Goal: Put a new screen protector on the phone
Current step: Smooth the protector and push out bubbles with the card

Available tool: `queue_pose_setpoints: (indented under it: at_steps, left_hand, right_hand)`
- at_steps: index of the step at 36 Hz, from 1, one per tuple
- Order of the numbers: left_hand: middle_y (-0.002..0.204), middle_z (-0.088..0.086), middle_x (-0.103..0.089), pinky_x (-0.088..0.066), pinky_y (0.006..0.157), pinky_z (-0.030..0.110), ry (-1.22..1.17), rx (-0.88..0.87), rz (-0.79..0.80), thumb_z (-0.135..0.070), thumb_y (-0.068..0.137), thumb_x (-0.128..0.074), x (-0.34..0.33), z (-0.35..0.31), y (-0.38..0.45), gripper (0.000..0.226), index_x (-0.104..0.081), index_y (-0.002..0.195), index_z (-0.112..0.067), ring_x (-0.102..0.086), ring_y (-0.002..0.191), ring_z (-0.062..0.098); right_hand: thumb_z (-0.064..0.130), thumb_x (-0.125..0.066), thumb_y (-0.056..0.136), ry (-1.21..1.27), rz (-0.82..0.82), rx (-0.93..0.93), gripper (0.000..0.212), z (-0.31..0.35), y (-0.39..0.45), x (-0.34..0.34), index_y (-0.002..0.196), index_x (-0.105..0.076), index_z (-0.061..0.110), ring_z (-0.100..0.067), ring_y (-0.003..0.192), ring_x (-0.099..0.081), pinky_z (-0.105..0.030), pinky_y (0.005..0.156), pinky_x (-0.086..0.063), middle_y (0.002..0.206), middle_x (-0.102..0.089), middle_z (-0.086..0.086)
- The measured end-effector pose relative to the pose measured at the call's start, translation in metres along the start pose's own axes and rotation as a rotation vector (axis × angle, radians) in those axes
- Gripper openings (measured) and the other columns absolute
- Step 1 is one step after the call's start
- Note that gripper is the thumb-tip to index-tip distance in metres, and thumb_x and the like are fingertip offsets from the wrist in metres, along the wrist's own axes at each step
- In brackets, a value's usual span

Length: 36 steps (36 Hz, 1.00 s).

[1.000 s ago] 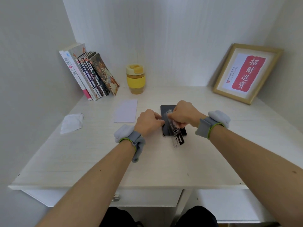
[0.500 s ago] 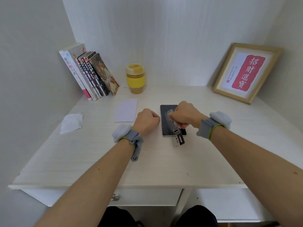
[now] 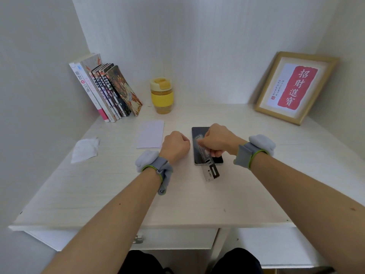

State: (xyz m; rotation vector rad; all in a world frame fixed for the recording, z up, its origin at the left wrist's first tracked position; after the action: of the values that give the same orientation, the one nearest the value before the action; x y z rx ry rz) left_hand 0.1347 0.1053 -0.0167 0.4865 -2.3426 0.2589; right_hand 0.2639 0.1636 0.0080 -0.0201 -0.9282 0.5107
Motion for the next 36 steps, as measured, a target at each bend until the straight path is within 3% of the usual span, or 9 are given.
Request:
queue_pose_setpoints:
  at_steps: [4, 8, 12, 16, 24, 30, 36]
  left_hand:
    - [0.115, 0.011, -0.066, -0.049, 0.089, 0.030, 0.000, 0.008, -0.014, -0.008, 0.089, -0.052, 0.000, 0.000, 0.001, 0.027, -0.072, 0.107, -0.010, -0.059, 0.108, 0.028]
    - [0.110, 0.012, -0.067, -0.046, 0.082, 0.026, 0.001, -0.005, -0.001, -0.006, 0.089, -0.050, 0.000, -0.001, -0.001, 0.026, -0.071, 0.104, -0.004, -0.059, 0.102, 0.027]
    - [0.116, 0.011, -0.065, -0.045, 0.086, 0.027, 0.016, 0.000, 0.003, -0.007, 0.092, -0.049, -0.002, -0.002, 0.001, 0.027, -0.069, 0.111, -0.007, -0.059, 0.108, 0.028]
    - [0.125, 0.010, -0.060, -0.046, 0.094, 0.031, 0.037, 0.008, 0.006, -0.009, 0.091, -0.050, -0.003, -0.001, 0.002, 0.033, -0.064, 0.121, -0.014, -0.056, 0.114, 0.028]
    - [0.127, 0.013, -0.060, -0.044, 0.099, 0.033, 0.035, -0.001, 0.008, -0.007, 0.090, -0.050, 0.000, -0.001, 0.000, 0.033, -0.064, 0.119, -0.011, -0.054, 0.118, 0.029]
    - [0.125, 0.014, -0.060, -0.043, 0.091, 0.028, 0.015, 0.005, 0.021, -0.006, 0.092, -0.048, 0.001, -0.001, 0.000, 0.032, -0.064, 0.120, -0.007, -0.055, 0.116, 0.029]
    - [0.124, 0.014, -0.061, -0.044, 0.092, 0.029, 0.022, 0.011, 0.019, -0.006, 0.092, -0.047, 0.000, -0.003, -0.001, 0.033, -0.065, 0.119, -0.008, -0.055, 0.115, 0.030]
  right_hand:
    - [0.013, -0.057, 0.089, 0.014, 0.042, 0.009, 0.024, 0.005, -0.002, -0.001, 0.072, -0.067, -0.001, -0.016, 0.037, -0.050, -0.022, 0.044, -0.047, 0.049, -0.060, -0.009]
    - [0.012, -0.052, 0.088, 0.040, -0.043, -0.004, 0.026, -0.003, 0.000, 0.009, 0.070, -0.066, -0.001, -0.017, 0.035, -0.050, -0.022, 0.044, -0.048, 0.051, -0.061, -0.012]
    - [0.005, -0.047, 0.081, 0.031, -0.100, -0.017, 0.021, -0.009, 0.000, 0.012, 0.070, -0.063, -0.002, -0.018, 0.031, -0.051, -0.022, 0.040, -0.048, 0.052, -0.061, -0.015]
    - [0.006, -0.050, 0.083, 0.035, -0.067, -0.009, 0.024, -0.003, -0.002, 0.004, 0.067, -0.065, -0.003, -0.017, 0.031, -0.051, -0.020, 0.038, -0.046, 0.050, -0.062, -0.013]
    - [0.012, -0.057, 0.088, 0.099, 0.050, -0.008, 0.024, 0.006, -0.004, -0.009, 0.074, -0.069, -0.003, -0.015, 0.033, -0.051, -0.018, 0.037, -0.043, 0.051, -0.063, -0.010]
    - [0.006, -0.054, 0.081, 0.183, -0.044, -0.050, 0.024, -0.005, -0.004, 0.008, 0.060, -0.064, 0.000, -0.015, 0.033, -0.050, -0.019, 0.039, -0.046, 0.048, -0.060, -0.011]
    - [0.005, -0.049, 0.084, 0.148, -0.038, -0.047, 0.023, -0.005, -0.006, 0.001, 0.075, -0.067, -0.006, -0.016, 0.033, -0.051, -0.021, 0.043, -0.050, 0.051, -0.062, -0.014]
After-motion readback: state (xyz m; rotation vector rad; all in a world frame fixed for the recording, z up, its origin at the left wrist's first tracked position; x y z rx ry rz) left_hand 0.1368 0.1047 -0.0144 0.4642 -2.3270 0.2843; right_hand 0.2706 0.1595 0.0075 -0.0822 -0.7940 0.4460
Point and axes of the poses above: each hand's wrist, its own y-axis towards the middle knuckle, its own x-axis out of the back of the hand, z = x × y, the point moved 3 cm from there along y, towards the middle knuckle
